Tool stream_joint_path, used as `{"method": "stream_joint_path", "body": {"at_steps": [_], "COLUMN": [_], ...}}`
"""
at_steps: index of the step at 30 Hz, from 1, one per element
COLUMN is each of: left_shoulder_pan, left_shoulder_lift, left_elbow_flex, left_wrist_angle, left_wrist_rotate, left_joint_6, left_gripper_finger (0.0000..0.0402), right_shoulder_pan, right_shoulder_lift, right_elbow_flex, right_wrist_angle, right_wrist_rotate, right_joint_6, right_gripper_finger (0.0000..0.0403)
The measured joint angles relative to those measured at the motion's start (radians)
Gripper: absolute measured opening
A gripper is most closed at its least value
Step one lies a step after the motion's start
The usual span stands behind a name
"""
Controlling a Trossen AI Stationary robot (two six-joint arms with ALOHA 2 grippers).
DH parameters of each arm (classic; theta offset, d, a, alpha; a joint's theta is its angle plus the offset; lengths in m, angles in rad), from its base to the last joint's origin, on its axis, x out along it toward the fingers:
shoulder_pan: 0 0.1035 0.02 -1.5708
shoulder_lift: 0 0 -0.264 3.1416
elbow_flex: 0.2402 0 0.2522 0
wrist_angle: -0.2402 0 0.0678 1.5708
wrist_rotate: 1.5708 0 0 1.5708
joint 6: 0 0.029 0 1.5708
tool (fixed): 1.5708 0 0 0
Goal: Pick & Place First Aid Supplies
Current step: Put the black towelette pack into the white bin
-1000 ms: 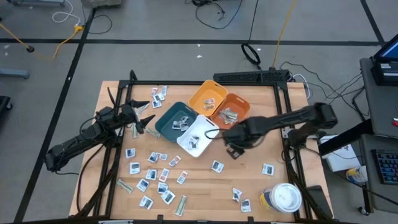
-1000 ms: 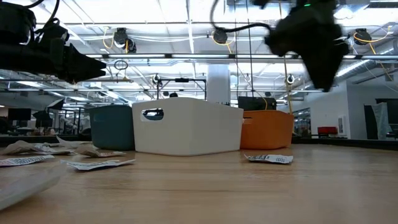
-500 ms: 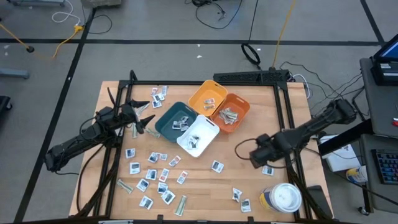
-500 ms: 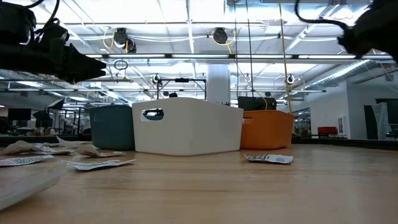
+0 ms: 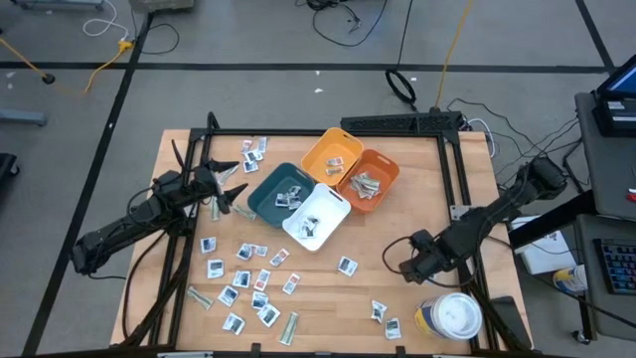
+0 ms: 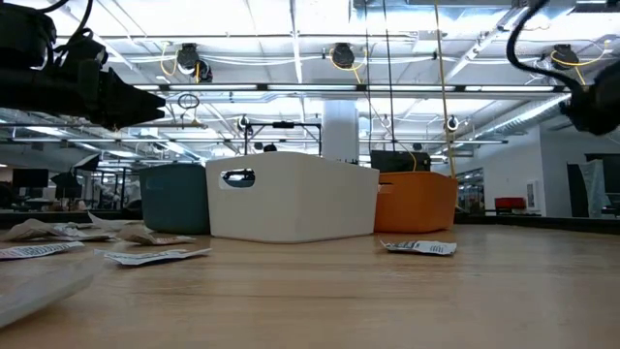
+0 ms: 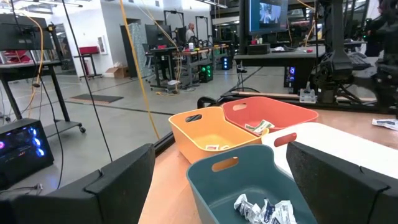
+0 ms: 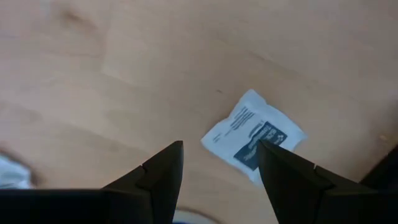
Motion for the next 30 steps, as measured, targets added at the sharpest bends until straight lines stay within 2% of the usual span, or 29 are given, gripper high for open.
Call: {"method": "stream_joint_path", "body": {"at_steps": [13, 17, 23, 25, 27, 30], "left_shoulder_pan": [0.000, 0.000, 0.000, 0.000, 0.000, 0.000], "left_shoulder_lift": [0.000, 0.000, 0.000, 0.000, 0.000, 0.000], "left_elbow_flex": [0.000, 0.000, 0.000, 0.000, 0.000, 0.000], "left_wrist_angle": [0.001, 0.001, 0.001, 0.001, 0.001, 0.001], "left_wrist_rotate": [0.000, 0.000, 0.000, 0.000, 0.000, 0.000], "left_joint_6": [0.000, 0.000, 0.000, 0.000, 0.000, 0.000], "left_gripper_finger": [0.0367, 0.0367, 0.0367, 0.0367, 0.0367, 0.0367], "right_shoulder_pan": [0.003, 0.002, 0.002, 0.002, -0.007, -0.034], "right_shoulder_lift": [0.021, 0.021, 0.022, 0.022, 0.022, 0.025], "right_elbow_flex": [-0.142, -0.152, -0.152, -0.152, -0.145, -0.097], "right_wrist_angle": [0.168, 0.180, 0.197, 0.198, 0.184, 0.090], "right_wrist_rotate": [-0.059, -0.071, -0.075, -0.070, -0.067, -0.061], "right_joint_6": [-0.007, -0.007, -0.008, -0.018, -0.035, -0.111], "right_gripper_finger": [0.0186, 0.0143, 0.0025, 0.0013, 0.0017, 0.0013]}}
